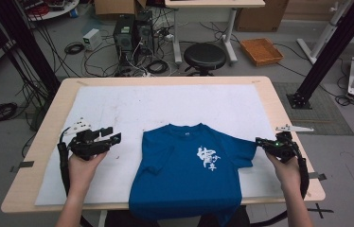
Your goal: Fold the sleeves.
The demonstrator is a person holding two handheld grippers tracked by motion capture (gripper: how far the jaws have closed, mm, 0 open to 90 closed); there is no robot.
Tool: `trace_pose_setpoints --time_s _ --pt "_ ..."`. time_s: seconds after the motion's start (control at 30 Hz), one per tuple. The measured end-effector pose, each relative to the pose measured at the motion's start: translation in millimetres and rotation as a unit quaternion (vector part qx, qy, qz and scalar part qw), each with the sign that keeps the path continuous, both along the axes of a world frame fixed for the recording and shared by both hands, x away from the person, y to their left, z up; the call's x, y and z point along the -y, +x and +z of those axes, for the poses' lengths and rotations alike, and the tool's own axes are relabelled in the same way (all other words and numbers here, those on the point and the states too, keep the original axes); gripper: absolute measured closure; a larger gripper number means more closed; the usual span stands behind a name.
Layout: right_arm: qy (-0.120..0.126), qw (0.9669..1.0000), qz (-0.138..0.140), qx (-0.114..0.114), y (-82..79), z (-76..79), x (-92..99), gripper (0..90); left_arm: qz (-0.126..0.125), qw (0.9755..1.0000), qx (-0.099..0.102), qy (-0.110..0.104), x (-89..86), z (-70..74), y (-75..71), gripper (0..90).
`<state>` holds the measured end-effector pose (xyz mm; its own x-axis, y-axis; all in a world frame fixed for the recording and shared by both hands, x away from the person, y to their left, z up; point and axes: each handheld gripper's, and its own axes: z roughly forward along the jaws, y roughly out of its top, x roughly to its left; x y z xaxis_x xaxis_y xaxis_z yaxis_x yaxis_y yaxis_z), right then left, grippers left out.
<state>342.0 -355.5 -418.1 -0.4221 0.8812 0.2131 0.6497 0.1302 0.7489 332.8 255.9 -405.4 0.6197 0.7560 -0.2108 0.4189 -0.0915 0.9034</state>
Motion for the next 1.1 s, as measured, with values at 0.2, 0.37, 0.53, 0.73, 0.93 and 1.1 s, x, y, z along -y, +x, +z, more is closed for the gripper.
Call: trace_pose_setpoints --time_s 0.2,0.37,0.53,0.73,0.93,1.1 --pt "-0.013 0.9997 0.018 0.012 -4.8 22.4 -21.9 89.3 -0.007 0.9999 -0.002 -0.009 0.9 0.6 1.2 47.0" --pt "-0.02 0.9992 0.028 0.02 -9.5 34.9 -43.2 89.3 -0.013 0.9999 -0.004 -0.01 3.1 0.6 2.7 47.0" --pt "-0.046 0.9978 0.042 0.024 -8.3 42.9 -85.6 89.3 -0.018 0.9998 -0.005 -0.01 6.5 1.4 3.6 47.1" --pt "-0.06 0.9963 0.058 0.02 -1.5 42.6 -129.0 89.2 -0.024 0.9996 -0.005 -0.009 10.4 1.6 5.0 47.0" --pt "-0.065 0.995 0.075 0.015 6.0 35.9 -163.1 89.2 -0.028 0.9995 -0.008 -0.011 12.4 1.3 5.3 47.0" --pt "-0.073 0.9928 0.095 0.011 8.9 28.3 -189.6 86.4 -0.03 0.9994 -0.01 -0.012 13.3 1.3 5.3 47.0"
